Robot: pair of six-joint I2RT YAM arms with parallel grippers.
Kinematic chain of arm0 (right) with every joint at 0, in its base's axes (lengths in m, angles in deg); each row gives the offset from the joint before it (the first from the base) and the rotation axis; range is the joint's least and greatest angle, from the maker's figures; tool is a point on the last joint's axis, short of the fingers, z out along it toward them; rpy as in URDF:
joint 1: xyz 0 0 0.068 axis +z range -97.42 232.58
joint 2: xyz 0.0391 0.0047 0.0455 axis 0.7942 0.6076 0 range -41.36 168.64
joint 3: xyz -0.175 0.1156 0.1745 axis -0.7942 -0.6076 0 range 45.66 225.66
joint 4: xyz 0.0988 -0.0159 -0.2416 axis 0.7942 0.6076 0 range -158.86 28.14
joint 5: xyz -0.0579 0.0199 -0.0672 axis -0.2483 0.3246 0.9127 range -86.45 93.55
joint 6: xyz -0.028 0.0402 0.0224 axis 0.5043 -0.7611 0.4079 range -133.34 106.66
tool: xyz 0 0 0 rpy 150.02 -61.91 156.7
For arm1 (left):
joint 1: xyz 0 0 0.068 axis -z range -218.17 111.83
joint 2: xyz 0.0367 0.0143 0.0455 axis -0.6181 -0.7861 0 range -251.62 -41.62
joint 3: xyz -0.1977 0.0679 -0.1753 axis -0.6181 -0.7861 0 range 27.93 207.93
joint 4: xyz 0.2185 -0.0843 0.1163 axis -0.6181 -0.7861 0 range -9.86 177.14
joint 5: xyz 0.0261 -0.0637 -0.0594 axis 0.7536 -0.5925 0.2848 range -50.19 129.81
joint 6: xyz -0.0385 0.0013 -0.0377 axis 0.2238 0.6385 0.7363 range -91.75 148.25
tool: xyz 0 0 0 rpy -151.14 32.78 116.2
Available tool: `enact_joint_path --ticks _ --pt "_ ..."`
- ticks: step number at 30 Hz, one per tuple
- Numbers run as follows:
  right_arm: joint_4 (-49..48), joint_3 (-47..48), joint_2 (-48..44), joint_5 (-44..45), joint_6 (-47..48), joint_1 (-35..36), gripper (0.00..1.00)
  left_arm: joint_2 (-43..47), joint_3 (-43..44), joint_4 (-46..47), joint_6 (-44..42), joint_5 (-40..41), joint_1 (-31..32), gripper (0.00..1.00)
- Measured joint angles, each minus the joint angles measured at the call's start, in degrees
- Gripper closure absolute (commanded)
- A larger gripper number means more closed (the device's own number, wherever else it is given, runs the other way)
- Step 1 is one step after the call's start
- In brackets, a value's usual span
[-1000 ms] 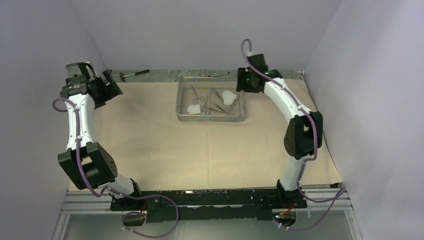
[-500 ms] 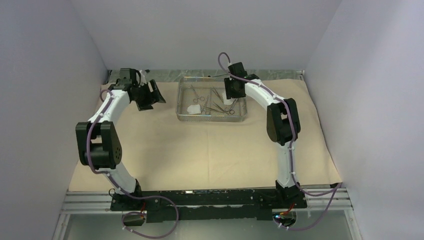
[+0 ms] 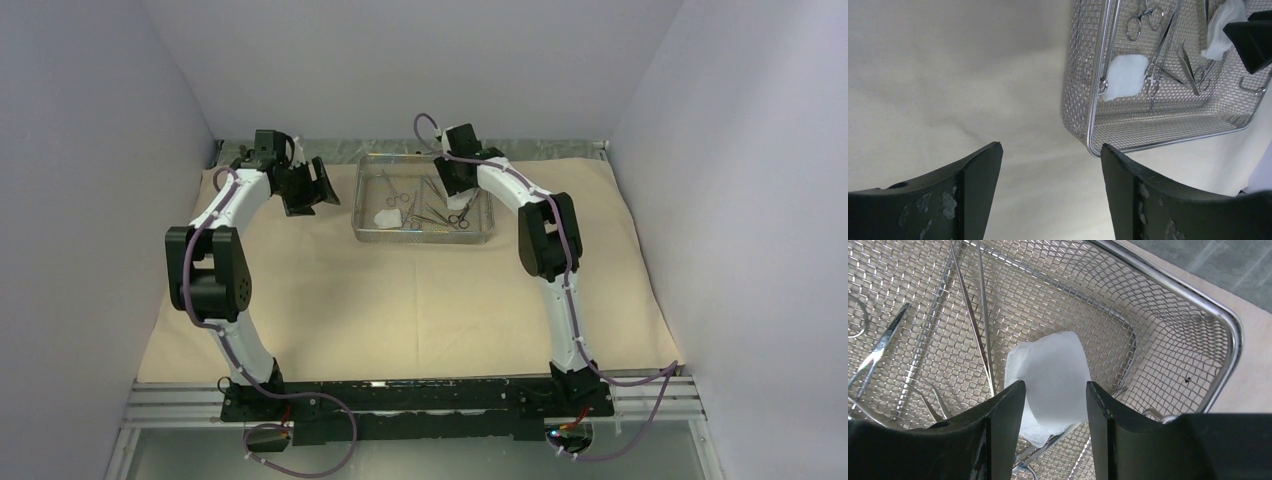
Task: Open and lay out the surgical kit
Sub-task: Pick up the medical item from the container.
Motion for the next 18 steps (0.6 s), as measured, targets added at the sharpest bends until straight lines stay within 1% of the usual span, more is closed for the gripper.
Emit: enact_joint_path --ticks 8,16,18 --pt "0.5 0.5 1.3 0.0 5.8 0.5 0.48 -1.0 0.5 -2.4 -1.4 0.6 0.0 0.24" --pt "1.7 2.7 3.3 -0.8 7.4 0.5 0.46 -1.0 0.5 -3.1 -2.3 1.1 0.0 0.24" --pt "1.9 3.0 3.5 -1.0 7.5 0.5 0.48 -1.0 0.5 -3.5 -2.6 1.5 0.0 0.24"
